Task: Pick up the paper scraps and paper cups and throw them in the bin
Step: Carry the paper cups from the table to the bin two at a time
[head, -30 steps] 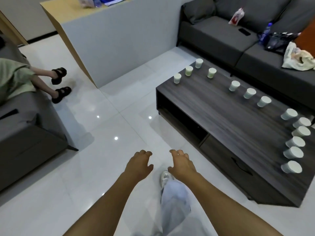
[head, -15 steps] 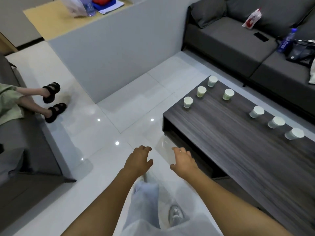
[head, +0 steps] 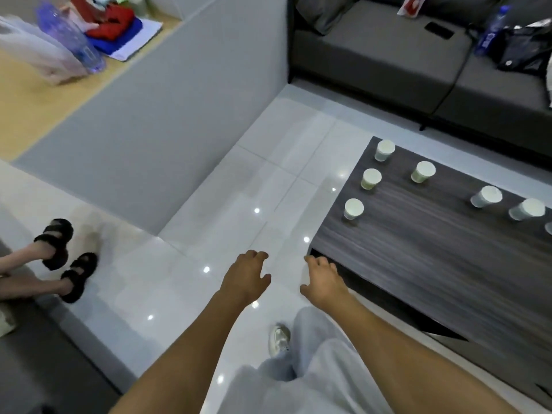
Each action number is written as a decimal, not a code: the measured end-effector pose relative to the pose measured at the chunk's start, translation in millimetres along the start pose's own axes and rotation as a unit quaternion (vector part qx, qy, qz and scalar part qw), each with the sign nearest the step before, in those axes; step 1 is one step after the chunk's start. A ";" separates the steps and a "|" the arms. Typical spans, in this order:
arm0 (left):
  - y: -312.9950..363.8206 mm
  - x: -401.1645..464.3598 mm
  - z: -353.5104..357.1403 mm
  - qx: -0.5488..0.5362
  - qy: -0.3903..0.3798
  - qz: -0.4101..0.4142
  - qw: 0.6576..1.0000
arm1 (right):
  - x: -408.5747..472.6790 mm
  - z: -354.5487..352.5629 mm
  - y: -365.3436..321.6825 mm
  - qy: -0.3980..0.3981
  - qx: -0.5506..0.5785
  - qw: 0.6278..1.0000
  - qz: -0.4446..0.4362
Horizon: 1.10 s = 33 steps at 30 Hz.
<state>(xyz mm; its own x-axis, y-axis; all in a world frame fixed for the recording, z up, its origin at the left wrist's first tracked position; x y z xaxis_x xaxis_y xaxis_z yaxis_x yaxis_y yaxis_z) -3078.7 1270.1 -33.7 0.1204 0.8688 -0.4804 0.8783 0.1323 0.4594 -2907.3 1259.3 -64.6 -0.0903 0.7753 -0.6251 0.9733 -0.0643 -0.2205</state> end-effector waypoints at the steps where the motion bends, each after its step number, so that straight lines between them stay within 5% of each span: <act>1: -1.9 17.1 -9.1 0.008 -0.007 0.008 1.000 | 13.1 -7.4 -3.9 0.004 0.009 1.000 0.009; 20: 74.0 298.7 -98.6 0.113 -0.150 0.155 0.970 | 195.7 -132.0 15.6 0.022 0.182 0.968 0.172; 33: 175.3 446.6 -93.6 0.236 -0.302 0.342 0.858 | 251.6 -153.2 40.5 0.041 0.359 0.842 0.401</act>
<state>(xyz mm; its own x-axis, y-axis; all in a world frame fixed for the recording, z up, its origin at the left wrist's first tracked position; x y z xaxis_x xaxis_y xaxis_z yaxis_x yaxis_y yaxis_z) -2914.2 1726.0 -97.8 0.7746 0.2410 -0.5847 0.5791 -0.6420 0.5025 -2858.3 1548.0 -116.1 0.5783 0.3416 -0.7409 0.3340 -0.9277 -0.1670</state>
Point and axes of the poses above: each hand's wrist, its own x-axis towards the middle knuckle, its own z-axis out of the palm, y = z × x, the point moved 5 cm from there along x, towards the middle knuckle, and after that the axes turned 10 degrees about -x, right-handed, at the moved point
